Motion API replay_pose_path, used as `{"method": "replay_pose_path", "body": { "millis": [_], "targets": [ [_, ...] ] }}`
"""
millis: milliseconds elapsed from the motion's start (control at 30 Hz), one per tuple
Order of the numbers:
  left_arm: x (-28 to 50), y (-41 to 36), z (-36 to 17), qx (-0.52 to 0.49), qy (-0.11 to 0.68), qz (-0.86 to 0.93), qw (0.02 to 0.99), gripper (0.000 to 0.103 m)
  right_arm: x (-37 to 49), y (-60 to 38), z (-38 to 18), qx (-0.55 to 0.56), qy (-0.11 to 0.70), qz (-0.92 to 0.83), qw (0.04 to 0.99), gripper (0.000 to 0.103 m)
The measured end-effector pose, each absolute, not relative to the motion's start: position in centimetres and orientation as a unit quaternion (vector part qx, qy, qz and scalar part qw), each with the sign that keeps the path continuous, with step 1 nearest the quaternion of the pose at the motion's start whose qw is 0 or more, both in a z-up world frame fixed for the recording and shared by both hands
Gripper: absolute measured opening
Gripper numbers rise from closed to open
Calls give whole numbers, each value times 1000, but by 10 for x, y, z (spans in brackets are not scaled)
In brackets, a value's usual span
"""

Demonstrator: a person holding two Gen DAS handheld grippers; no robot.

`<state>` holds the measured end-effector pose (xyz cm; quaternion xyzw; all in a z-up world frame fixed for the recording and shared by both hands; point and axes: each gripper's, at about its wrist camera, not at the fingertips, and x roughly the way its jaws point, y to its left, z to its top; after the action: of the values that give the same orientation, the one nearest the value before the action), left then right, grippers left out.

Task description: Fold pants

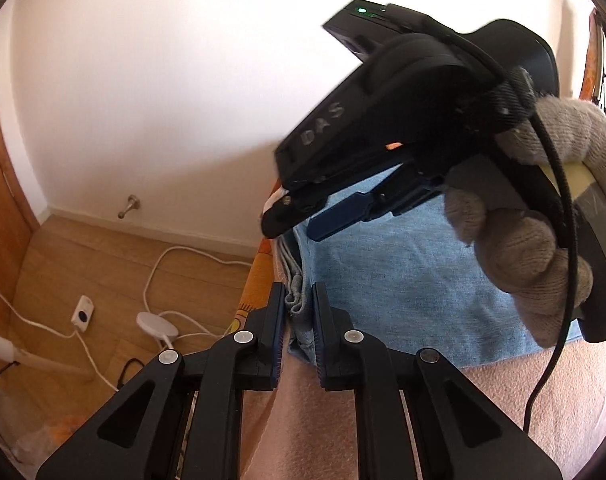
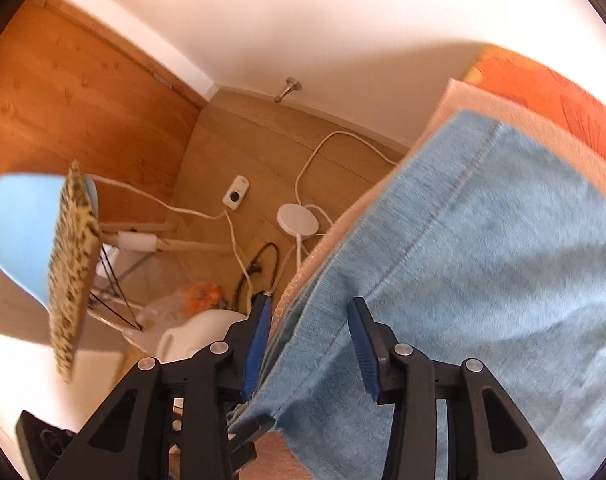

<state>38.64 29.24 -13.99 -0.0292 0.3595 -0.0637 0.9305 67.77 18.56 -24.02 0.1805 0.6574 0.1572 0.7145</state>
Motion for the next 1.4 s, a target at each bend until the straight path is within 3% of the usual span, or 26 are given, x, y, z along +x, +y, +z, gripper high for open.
{"method": "replay_pose_path", "body": {
  "millis": [233, 300, 400, 533, 633, 1167, 1400],
  "targets": [
    [390, 295, -142, -25, 368, -64, 927, 11, 679, 186, -245, 180, 662, 158, 710, 39],
    [392, 298, -143, -28, 379, -56, 923, 14, 679, 186, -243, 186, 656, 164, 713, 24],
    [392, 309, -143, -37, 386, -31, 921, 22, 677, 182, -240, 195, 648, 174, 716, 12],
    [381, 306, -140, -15, 379, -10, 925, 34, 676, 185, -239, 186, 642, 182, 721, 5],
    [371, 296, -139, 9, 376, -10, 927, 34, 675, 183, -236, 186, 638, 182, 725, 4],
    [389, 323, -163, -116, 448, -18, 886, 34, 674, 178, -240, 195, 636, 186, 723, 3],
    [402, 340, -167, -180, 439, -18, 880, 44, 673, 182, -241, 195, 636, 189, 723, 3]
  ]
}}
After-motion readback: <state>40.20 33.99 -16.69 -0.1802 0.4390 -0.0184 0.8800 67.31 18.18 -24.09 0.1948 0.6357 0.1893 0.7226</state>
